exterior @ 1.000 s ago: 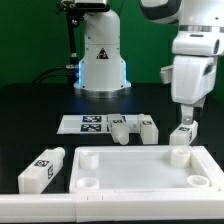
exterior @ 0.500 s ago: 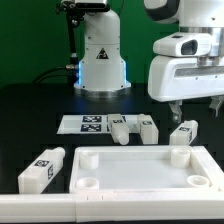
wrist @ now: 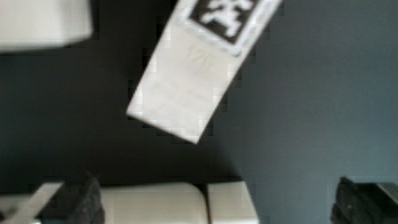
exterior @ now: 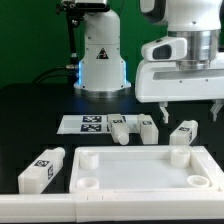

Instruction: Assemble desk

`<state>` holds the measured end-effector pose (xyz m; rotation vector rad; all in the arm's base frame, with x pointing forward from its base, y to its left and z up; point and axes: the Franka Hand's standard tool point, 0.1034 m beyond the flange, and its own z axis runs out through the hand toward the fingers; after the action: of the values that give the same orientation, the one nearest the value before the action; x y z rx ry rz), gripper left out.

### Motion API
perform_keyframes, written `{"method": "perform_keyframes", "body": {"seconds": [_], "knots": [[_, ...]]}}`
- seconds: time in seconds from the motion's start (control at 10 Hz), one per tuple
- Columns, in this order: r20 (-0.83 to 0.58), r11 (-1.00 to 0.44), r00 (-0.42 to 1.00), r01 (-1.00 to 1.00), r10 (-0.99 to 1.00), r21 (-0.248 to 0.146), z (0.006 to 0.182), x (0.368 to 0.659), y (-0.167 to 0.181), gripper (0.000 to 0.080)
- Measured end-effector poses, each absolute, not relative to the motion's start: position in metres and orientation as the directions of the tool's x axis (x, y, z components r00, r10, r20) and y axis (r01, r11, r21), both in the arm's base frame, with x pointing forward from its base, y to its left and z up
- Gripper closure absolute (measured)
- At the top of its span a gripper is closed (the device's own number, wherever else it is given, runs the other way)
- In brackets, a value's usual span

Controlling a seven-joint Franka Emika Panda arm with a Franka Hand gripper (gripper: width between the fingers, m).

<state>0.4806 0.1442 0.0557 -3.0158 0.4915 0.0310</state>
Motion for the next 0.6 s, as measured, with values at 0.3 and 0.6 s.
{"method": "perform_keyframes", "body": {"seconds": [0.3,0.6], "knots": [[-0.049,-0.897,0.901,-0.434,-0.432,-0.086,0.056,0.480,0.148,0.0151],[-0.135,-0.859,0.864,-0.500,-0.485,-0.110,0.047,0.486,0.124,0.0151]]}}
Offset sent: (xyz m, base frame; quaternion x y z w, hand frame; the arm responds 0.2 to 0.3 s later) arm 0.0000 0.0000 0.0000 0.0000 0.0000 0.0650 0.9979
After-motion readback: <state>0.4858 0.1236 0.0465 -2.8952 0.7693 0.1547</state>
